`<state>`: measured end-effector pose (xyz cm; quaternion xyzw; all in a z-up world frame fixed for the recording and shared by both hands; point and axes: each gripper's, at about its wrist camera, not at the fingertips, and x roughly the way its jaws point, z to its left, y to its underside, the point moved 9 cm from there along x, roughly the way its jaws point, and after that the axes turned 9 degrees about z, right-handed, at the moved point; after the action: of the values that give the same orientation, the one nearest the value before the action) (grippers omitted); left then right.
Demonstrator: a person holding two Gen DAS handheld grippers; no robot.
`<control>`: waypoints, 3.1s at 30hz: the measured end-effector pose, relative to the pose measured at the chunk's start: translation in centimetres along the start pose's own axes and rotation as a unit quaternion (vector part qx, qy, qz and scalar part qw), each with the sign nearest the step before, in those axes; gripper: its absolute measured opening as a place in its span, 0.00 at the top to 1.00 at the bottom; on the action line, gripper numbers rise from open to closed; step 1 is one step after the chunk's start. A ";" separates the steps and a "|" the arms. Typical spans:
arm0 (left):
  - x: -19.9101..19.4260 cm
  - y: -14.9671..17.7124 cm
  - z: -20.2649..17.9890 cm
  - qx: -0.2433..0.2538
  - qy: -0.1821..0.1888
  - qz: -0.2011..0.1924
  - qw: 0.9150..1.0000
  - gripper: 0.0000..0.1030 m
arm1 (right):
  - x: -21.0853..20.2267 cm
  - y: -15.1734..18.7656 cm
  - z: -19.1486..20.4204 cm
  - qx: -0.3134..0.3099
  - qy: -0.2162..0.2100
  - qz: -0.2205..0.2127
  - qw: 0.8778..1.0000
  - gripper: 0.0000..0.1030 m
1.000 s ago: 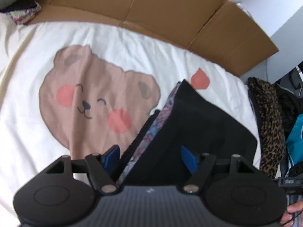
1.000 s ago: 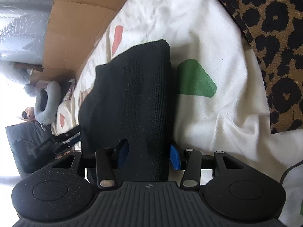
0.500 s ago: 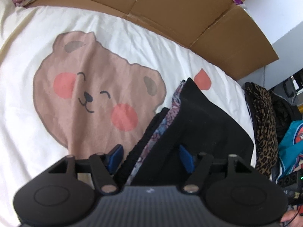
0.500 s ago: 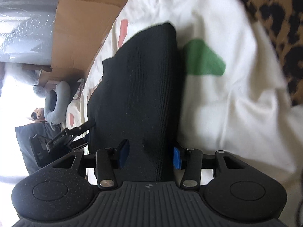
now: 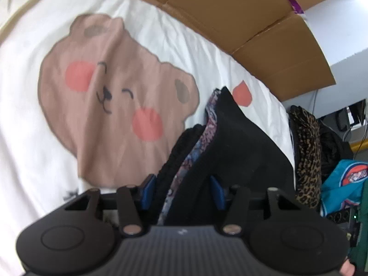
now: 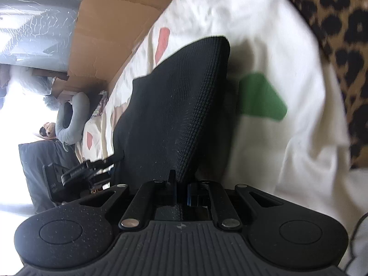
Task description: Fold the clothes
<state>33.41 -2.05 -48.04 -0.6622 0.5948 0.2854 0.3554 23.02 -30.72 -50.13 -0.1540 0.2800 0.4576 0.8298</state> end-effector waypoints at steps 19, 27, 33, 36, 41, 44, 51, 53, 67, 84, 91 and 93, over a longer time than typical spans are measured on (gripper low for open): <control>1.7 -1.1 -1.8 0.034 0.011 0.009 0.999 0.28 | -0.6 -1.6 -1.8 0.013 0.013 -0.008 1.000 0.68; 2.0 -1.9 -1.9 0.045 0.034 0.006 0.998 0.51 | 0.3 -1.7 -1.3 0.010 0.010 -0.009 1.000 0.67; 1.4 -2.1 -1.4 0.025 0.064 0.012 0.998 0.56 | -0.3 -1.9 -1.5 0.012 0.007 -0.014 1.000 0.67; 1.3 -2.3 -1.4 0.028 0.062 0.009 0.998 0.47 | -0.5 -2.0 -1.7 0.015 0.005 -0.017 1.000 0.67; 1.6 -2.7 -1.5 0.041 0.063 0.004 0.997 0.43 | -0.2 -2.3 -1.9 0.020 -0.003 -0.019 1.000 0.66; 2.0 -2.9 -1.4 0.039 0.074 0.008 0.996 0.41 | 0.2 -2.2 -2.1 0.027 -0.012 -0.019 0.999 0.66; 2.8 -3.0 -1.8 0.042 0.088 0.015 0.995 0.39 | 1.4 -2.6 -2.0 0.032 -0.025 -0.016 0.999 0.66; 2.7 -2.9 -1.9 0.043 0.093 0.015 0.995 0.46 | 1.6 -2.7 -1.6 0.029 -0.030 -0.011 0.999 0.66; 3.1 -2.8 -1.0 0.018 0.128 0.042 0.991 0.39 | 1.4 -3.0 -0.7 0.045 -0.051 -0.027 0.997 0.61; 1.7 -1.6 -1.5 0.004 0.023 0.034 0.999 0.67 | 2.8 -3.9 0.4 0.054 0.058 -0.038 0.996 0.93; -1.9 -0.2 -2.8 0.001 -0.023 0.006 1.000 0.68 | 1.8 -3.2 3.6 -0.008 0.095 -0.037 0.995 0.93; -2.2 0.0 -4.2 0.000 -0.034 -0.005 0.999 0.68 | 1.3 -2.7 4.4 -0.015 0.095 -0.036 0.995 0.93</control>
<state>32.89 -4.19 -43.81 -0.6549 0.5791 0.3058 0.3771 27.31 -29.02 -47.43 -0.2194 0.3450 0.4152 0.8127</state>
